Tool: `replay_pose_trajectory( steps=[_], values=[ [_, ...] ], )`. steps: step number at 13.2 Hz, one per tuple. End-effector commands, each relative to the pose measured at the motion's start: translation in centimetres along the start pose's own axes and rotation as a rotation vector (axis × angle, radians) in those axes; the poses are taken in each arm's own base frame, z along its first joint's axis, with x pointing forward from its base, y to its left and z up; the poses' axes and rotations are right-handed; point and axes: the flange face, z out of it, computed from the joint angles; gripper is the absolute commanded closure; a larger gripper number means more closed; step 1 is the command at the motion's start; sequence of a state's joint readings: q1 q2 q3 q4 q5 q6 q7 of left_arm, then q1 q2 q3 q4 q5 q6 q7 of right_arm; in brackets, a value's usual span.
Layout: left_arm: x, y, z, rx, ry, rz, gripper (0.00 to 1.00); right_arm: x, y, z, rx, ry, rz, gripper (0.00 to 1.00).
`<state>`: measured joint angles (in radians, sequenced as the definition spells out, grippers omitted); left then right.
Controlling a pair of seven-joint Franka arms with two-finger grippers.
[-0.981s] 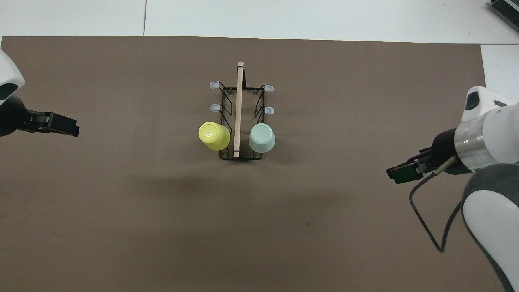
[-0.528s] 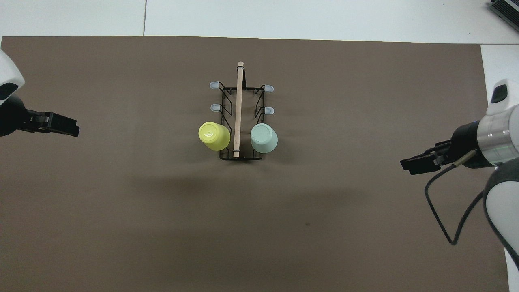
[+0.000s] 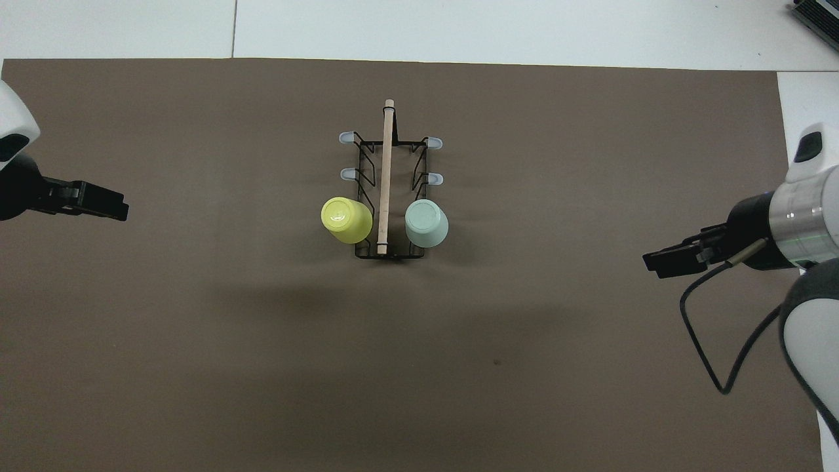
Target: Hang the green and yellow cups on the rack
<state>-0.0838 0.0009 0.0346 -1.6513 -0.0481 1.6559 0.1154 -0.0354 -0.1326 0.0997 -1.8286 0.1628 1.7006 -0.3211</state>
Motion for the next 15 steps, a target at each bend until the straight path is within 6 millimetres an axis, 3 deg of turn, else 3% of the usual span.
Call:
replay_pose_trajectory(
  steps=[1, 3, 15],
  values=[
    [-0.5, -0.3, -0.4, -0.007, 0.008, 0.001, 0.0, 0.5, -0.2, -0.7, -0.042, 0.001, 0.084, 0.0],
    [-0.6, -0.3, -0.3, -0.007, 0.007, 0.001, 0.0, 0.8, -1.2, -0.5, -0.057, -0.006, 0.149, 0.0],
    [-0.6, -0.3, -0.3, -0.007, 0.007, 0.001, 0.0, -0.3, -0.2, 0.0, -0.182, -0.094, 0.238, 0.0]
  ],
)
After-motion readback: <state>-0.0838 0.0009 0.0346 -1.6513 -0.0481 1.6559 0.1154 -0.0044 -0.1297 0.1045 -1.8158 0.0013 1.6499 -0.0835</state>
